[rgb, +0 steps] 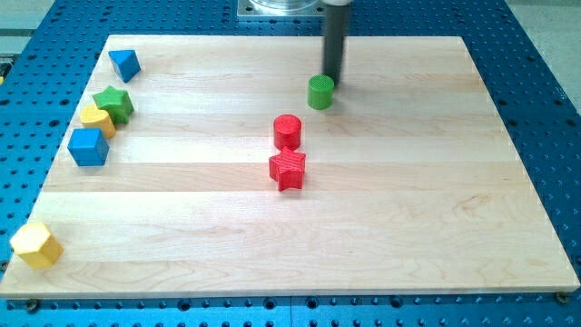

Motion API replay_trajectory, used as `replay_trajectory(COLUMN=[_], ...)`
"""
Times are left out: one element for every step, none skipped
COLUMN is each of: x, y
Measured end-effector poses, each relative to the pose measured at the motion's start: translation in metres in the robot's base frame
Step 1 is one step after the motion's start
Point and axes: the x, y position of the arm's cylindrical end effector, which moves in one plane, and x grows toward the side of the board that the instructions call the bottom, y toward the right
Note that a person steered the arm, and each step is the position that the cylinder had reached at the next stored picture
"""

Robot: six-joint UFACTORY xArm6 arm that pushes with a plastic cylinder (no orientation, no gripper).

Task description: Slide the green circle to the top of the red circle

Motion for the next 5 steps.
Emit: replay_trajectory(x=[0.031, 0.028, -0.004, 0.014, 0.029], y=[-0.022, -0.058, -0.059, -0.099, -0.105])
